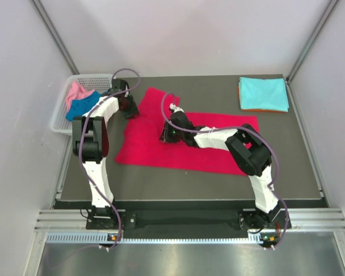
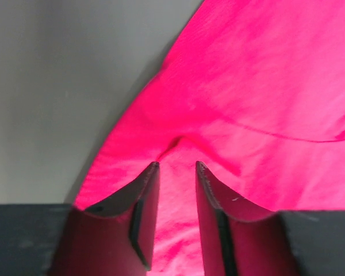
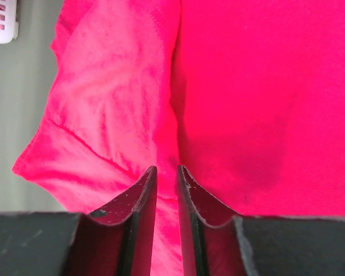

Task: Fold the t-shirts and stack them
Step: Fold the tshirt

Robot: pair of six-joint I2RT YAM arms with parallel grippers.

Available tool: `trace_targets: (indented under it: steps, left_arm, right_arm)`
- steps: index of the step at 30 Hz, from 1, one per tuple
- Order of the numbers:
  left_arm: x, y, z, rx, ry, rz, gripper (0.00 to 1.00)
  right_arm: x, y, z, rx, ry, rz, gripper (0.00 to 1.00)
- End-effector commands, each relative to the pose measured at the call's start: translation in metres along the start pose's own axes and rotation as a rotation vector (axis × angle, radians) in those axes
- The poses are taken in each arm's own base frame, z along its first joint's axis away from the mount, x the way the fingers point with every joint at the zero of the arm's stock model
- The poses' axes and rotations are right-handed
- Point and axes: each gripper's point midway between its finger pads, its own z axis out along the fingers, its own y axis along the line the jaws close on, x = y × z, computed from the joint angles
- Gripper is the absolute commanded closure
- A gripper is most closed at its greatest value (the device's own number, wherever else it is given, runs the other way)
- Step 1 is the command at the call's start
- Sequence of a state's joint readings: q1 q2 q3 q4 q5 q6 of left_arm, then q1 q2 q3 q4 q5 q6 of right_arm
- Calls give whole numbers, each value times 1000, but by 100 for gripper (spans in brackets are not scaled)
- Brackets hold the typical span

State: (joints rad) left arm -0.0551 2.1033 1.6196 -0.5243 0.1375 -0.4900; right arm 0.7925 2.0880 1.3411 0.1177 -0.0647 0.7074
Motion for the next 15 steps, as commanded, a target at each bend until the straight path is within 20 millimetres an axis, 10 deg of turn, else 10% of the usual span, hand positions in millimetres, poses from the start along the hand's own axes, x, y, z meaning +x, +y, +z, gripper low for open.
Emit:
trace_targets:
  steps: [1, 6, 10, 15]
  left_arm:
    - [-52, -31, -34, 76, -161, 67, 62]
    - [-75, -48, -26, 146, -220, 141, 57]
    - [-91, -68, -23, 230, -246, 203, 56]
    - [-110, -76, -14, 235, -318, 231, 53]
  right_arm:
    - [-18, 0, -3, 5, -57, -15, 78]
    - [-30, 1, -21, -18, -52, -67, 75]
    - [-69, 16, -72, -57, -102, -151, 66]
    - [-91, -16, -129, -66, -123, -115, 50]
